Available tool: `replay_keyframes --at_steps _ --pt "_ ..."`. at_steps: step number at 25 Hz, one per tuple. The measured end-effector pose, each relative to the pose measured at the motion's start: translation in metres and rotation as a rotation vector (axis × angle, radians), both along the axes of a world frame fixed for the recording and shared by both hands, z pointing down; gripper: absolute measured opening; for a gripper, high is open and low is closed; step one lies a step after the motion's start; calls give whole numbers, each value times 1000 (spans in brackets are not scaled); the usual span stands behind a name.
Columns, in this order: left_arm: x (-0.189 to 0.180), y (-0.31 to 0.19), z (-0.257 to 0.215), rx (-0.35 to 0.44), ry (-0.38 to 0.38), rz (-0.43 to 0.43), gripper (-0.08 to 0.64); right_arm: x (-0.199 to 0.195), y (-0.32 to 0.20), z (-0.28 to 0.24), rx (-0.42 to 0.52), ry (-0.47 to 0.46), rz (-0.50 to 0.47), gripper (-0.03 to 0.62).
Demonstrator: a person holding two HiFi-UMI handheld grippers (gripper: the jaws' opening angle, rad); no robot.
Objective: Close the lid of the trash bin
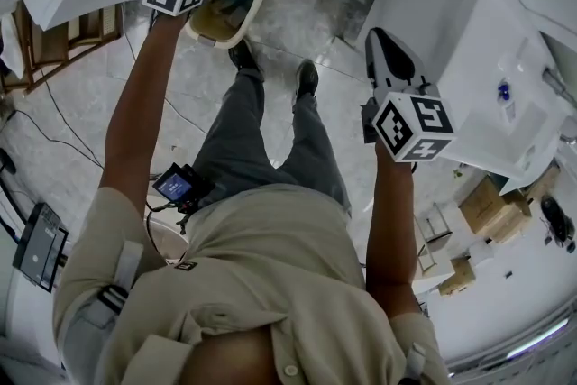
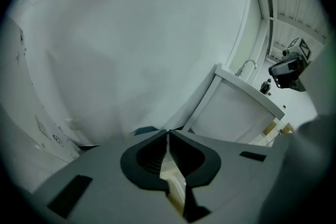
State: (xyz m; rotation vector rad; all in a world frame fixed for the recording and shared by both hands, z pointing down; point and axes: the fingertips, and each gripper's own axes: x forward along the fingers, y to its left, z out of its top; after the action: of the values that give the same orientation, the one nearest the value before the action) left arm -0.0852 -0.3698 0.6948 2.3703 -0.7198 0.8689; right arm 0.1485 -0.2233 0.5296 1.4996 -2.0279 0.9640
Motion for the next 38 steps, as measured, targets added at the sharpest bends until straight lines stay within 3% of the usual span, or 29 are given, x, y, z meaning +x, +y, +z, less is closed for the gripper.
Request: replay_keyframes --at_steps 6,11,21,38 --pt "-4 3 36 -39 -50 7 15 3 5 20 -31 -3 9 26" --pt "-10 14 61 -45 -137 49 15 2 8 30 -47 -7 4 26" --pt "-18 23 63 -45 -124 24 14 -7 5 38 -61 -16 -23 26" --pt "-67 90 78 -130 -115 -58 14 -34 5 50 -83 -17 -95 26"
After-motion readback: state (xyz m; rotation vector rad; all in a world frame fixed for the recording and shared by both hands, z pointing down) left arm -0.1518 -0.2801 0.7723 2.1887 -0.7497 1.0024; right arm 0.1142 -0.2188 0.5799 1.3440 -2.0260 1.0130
